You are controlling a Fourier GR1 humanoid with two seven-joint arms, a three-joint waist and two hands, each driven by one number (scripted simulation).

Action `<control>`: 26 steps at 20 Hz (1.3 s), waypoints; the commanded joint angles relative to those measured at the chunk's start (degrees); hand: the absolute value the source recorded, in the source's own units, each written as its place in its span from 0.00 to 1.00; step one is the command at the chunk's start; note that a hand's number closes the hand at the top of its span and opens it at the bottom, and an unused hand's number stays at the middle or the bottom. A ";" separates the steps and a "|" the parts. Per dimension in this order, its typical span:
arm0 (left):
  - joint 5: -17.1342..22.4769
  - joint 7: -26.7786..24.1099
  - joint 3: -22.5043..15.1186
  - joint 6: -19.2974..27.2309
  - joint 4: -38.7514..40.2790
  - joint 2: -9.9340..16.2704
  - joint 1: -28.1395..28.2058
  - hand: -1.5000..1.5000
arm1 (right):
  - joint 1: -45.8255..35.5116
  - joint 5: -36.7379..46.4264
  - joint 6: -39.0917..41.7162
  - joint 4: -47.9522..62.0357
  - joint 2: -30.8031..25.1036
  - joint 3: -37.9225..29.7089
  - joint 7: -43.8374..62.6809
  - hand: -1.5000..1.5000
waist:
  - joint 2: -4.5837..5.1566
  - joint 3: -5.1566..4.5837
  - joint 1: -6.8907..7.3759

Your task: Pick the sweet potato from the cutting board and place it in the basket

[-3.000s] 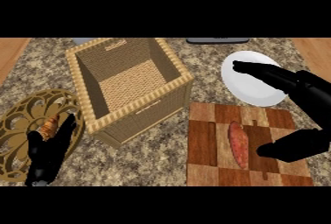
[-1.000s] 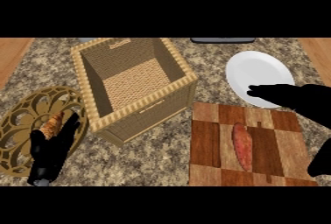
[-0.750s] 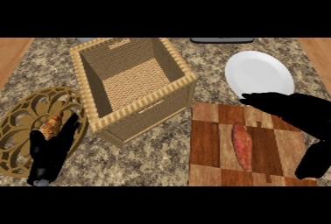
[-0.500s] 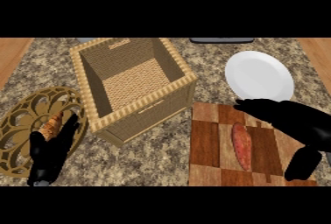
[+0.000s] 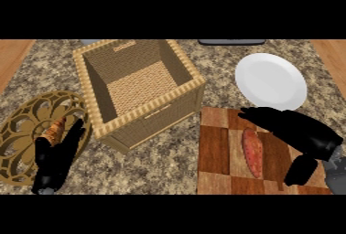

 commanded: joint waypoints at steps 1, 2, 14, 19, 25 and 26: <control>0.00 1.92 -0.82 -0.57 5.28 -1.46 2.38 0.50 | -0.16 1.12 0.25 0.97 0.49 -0.56 -1.73 0.00 | 0.58 -0.88 -0.11; 1.06 2.63 0.29 -1.91 3.88 0.19 3.33 0.50 | -0.01 2.43 -0.86 2.37 0.64 -0.26 -3.04 0.00 | 0.58 -0.86 0.15; -0.51 1.85 0.69 -1.03 5.55 -2.31 2.08 0.50 | 0.34 11.90 -2.91 9.39 3.45 5.07 -4.47 0.00 | 0.64 -0.89 -0.10; -0.34 2.51 0.79 -2.91 3.95 -1.35 3.91 0.50 | -0.12 12.60 -2.72 10.89 5.71 4.60 -4.10 0.00 | 0.55 -0.88 0.03; -1.90 3.84 0.03 -1.28 1.58 -2.98 4.29 0.50 | 0.06 14.19 -4.12 13.28 7.90 4.43 -6.18 0.00 | 0.54 -0.85 0.19; -0.91 4.46 1.32 -2.44 3.41 -2.06 2.96 0.50 | 0.63 13.60 -4.08 12.53 5.55 2.76 -7.80 0.00 | 0.54 -0.87 -0.22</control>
